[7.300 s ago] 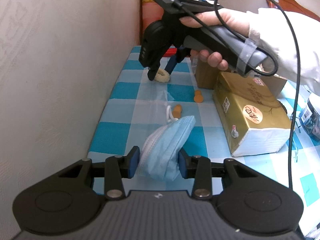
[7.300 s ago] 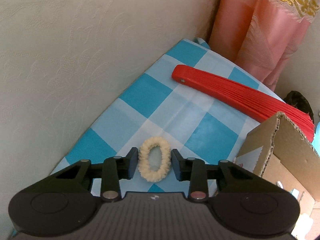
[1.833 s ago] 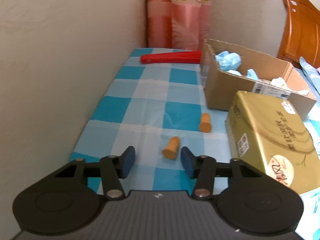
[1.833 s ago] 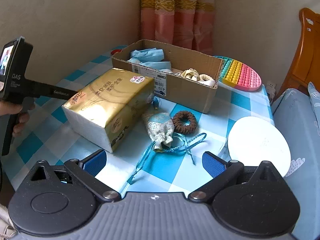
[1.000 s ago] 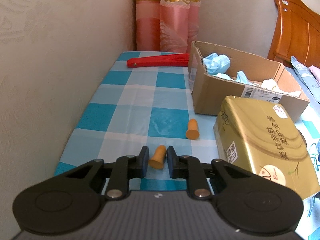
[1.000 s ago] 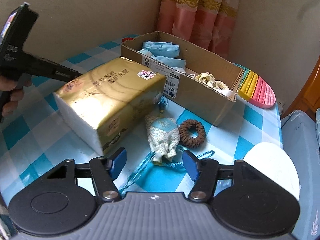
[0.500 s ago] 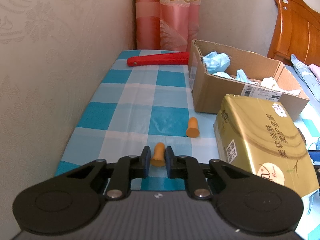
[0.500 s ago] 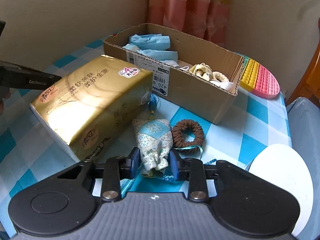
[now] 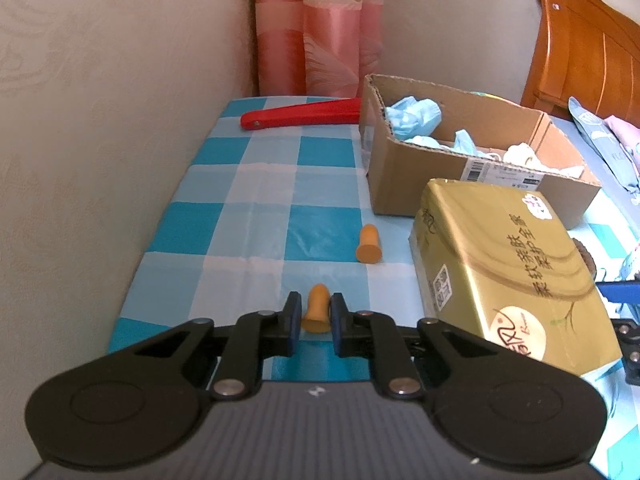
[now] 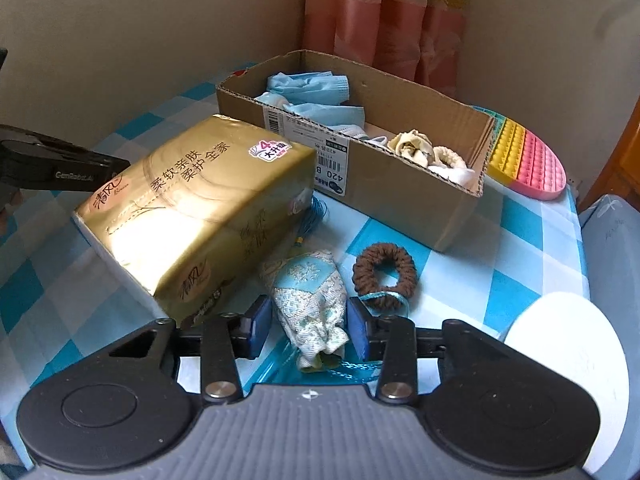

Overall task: Organize soft objects
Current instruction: 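Grasp the floral cloth sachet with the right tool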

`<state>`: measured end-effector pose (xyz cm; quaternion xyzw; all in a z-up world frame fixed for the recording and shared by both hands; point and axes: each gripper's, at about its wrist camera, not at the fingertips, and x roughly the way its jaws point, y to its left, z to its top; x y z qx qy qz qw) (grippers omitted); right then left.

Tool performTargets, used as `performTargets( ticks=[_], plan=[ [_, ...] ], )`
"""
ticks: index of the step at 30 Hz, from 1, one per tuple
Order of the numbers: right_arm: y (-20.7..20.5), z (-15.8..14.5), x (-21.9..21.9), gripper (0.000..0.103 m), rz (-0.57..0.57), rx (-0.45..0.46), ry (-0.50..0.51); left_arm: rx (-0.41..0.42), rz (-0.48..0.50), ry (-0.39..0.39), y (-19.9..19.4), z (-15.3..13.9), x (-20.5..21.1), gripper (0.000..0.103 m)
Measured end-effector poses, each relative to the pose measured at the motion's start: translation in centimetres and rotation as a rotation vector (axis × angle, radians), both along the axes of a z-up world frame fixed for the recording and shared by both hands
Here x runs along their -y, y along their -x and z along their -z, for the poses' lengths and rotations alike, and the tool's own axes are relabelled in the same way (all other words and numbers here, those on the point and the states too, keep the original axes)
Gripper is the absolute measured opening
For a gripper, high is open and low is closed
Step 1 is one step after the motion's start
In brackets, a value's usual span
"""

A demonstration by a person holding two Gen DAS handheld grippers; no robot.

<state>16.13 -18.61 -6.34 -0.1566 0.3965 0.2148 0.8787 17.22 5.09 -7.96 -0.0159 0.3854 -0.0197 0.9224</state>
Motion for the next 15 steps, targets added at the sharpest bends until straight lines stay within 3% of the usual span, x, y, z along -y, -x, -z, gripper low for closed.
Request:
performTargets(
  ticks=[7,15],
  plan=[
    [0.5,-0.3,0.0,0.038,0.003,0.005,0.009,0.009,0.024,-0.01,1.0,-1.2,0.0,0.013],
    [2.5,-2.9,0.6,0.038,-0.023,0.067,0.035,0.004,0.065,-0.018,3.2,-3.1,0.5,0.013]
  ],
)
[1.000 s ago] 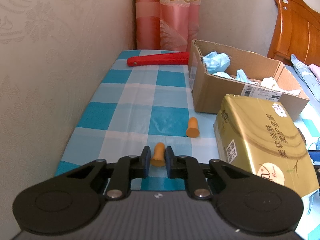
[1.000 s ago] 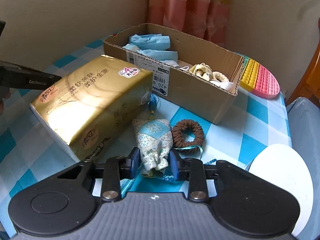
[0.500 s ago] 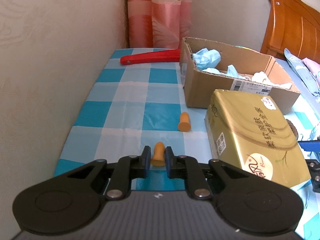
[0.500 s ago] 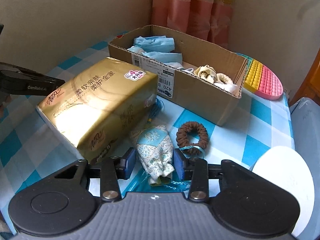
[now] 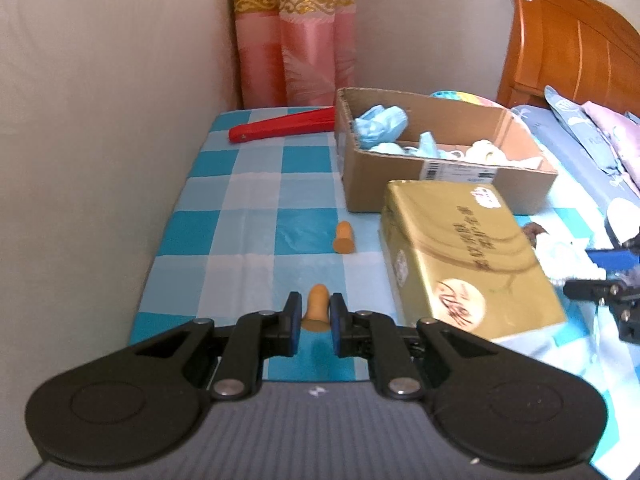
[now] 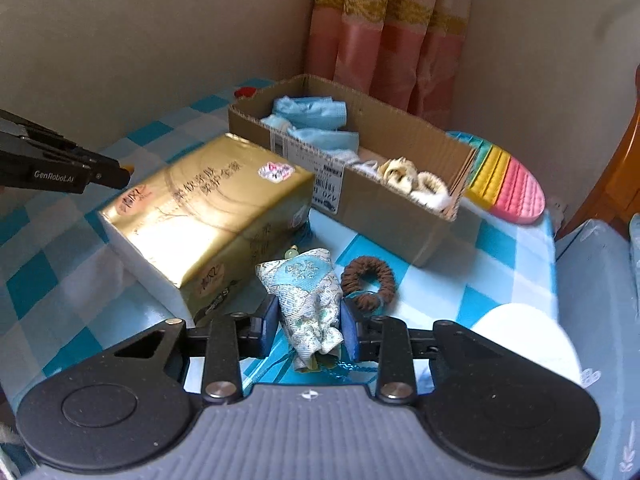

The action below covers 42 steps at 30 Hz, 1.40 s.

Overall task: Organize soft objects
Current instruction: 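Grasp the floral cloth sachet with the right tool, then carry the sachet into the box and open the right tool while the left tool carries the plug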

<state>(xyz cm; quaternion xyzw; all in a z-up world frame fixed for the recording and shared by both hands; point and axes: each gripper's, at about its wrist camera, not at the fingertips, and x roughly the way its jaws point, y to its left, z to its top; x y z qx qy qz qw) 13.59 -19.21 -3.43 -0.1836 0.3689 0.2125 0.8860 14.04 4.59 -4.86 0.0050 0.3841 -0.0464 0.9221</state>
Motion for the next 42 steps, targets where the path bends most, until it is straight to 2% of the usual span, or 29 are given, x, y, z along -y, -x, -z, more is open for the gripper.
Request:
performTargets(
  ticks=[10,17,30,37,42],
  plan=[
    [1.6,-3.8,1.0,0.038,-0.026,0.067,0.001,0.033,0.017,0.008,2.4,-2.5,0.2,0.013],
    [0.2,-6.6,1.1,0.038,-0.054,0.131,0.023,0.052,0.031,0.013,3.2,-3.5,0.4,0.013],
    [-8.2,-10.7,-0.4,0.038,-0.178,0.167,-0.013,0.051,0.034,0.007,2.5,-4.2,1.0,0.013],
    [-13.4,-10.7,-2.0,0.038,-0.234,0.156,0.02,0.047,0.008,0.005,1.9,-4.0,0.9,0.013],
    [-16.3,-8.7,-2.7,0.039,-0.31,0.129,0.037,0.035,-0.001,-0.008,1.2,-3.6,0.9,0.013]
  ],
)
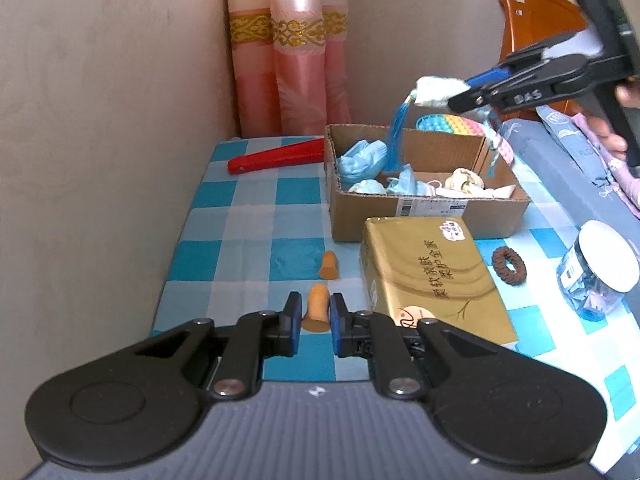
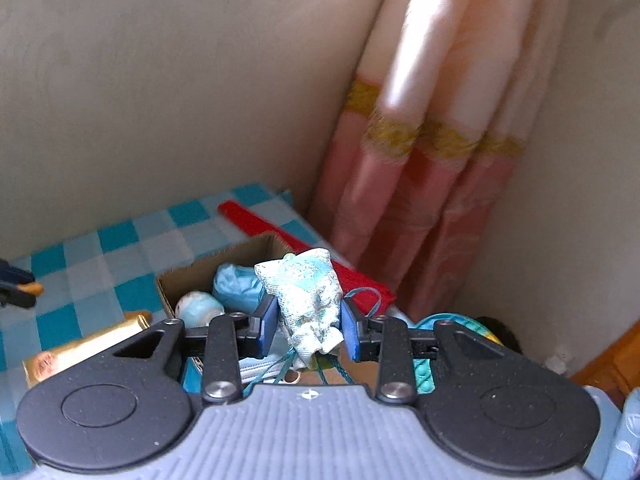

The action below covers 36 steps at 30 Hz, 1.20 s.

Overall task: Organize soft objects
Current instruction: 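Carry the sachet into the box and open the right tool while the left tool carries the plug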

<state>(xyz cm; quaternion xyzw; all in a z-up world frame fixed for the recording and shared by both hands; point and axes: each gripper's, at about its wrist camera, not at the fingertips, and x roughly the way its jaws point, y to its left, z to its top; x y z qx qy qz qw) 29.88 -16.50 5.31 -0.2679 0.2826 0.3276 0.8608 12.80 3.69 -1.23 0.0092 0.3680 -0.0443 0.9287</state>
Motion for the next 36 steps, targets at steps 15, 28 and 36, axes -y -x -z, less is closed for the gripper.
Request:
performTargets(
  ticks=[15,28,36],
  plan=[
    [1.2,1.7,3.1,0.1,0.12,-0.116,-0.086,0.019,0.099,-0.051,-2.2,-1.5,2.4,0.013],
    [9.2,2.7,5.2,0.103,0.245,-0.202,-0.187,0.022,0.246,-0.043,-8.2,-3.8,6.2,0.013],
    [14.0,2.8,6.3,0.103,0.325,-0.14,-0.25,0.025,0.325,-0.073,-12.5,-4.7,9.6,0.016]
  ],
)
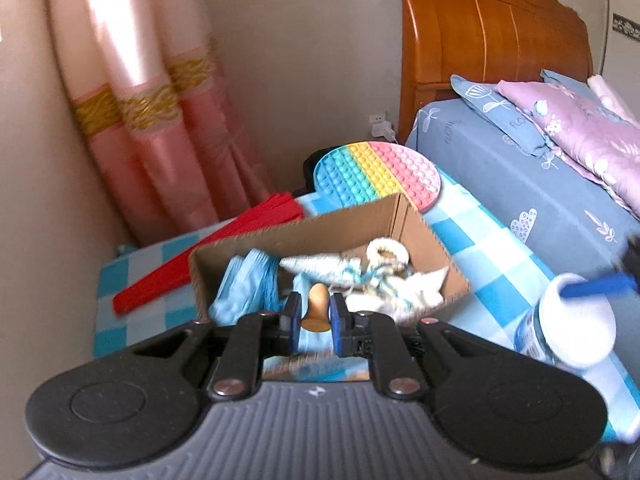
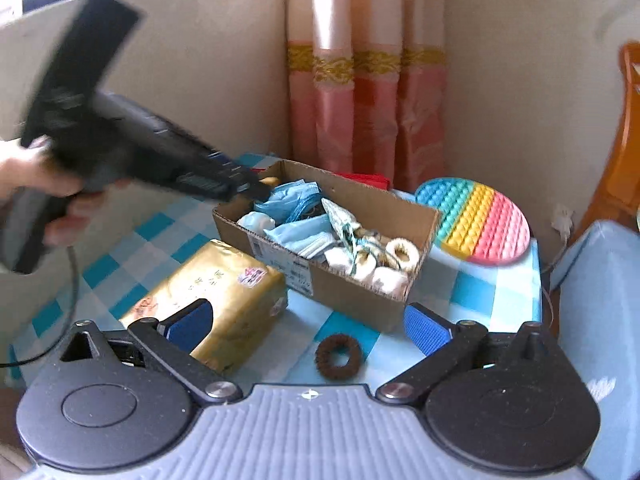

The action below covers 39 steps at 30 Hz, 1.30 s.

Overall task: Organize soft objects
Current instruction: 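Carry the sachet into the box and open the right tool while the left tool carries the plug, then drop the orange plug into the box and open the left tool, then grasp the brown scrunchie with the right tool while the left tool moves toward the second plug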

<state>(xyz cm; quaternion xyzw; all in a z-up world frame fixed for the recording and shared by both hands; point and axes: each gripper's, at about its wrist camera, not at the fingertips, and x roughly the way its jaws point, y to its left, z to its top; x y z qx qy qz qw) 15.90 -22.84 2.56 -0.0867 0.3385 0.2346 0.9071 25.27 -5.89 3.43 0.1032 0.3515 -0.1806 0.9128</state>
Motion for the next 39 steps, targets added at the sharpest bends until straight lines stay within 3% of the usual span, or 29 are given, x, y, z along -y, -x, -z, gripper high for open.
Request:
performTargets(
  ticks=[2,4,5,16,23,28,33,39],
  plan=[
    [0.9,0.3,0.0,0.103,0.021,-0.004,-0.001,-0.016,0.015,0.002,-1.2,0.2,0.4,0.034],
    [1.8,0.6,0.0,0.103,0.027,-0.002,0.023,-0.03,0.001,-0.004,-1.8,0.7,0.7,0.088],
    [2.2,0.6,0.0,0.103,0.028,0.005,0.034,-0.009,-0.011,-0.005,-1.9,0.8,0.7,0.094],
    [3.7,0.5,1.1,0.103,0.099,0.017,0.006,0.034,-0.086,-0.001,0.8,0.3,-1.2,0.095],
    [5.0,0.9,0.6,0.103,0.109,0.027,0.007,0.064,-0.154,0.013,4.7,-0.2,-3.2,0.1],
    [6.4,0.5,0.7,0.103,0.098,0.044,-0.054,0.077,-0.2,0.008,7.9,0.3,-4.2,0.1],
    [7.0,0.9,0.1,0.103,0.137,0.084,0.012,0.086,-0.266,0.013,10.5,1.3,-5.5,0.1],
    [6.8,2.1,-0.3,0.103,0.162,0.103,0.056,0.029,-0.365,0.086,11.7,3.2,-7.7,0.1]
  ],
)
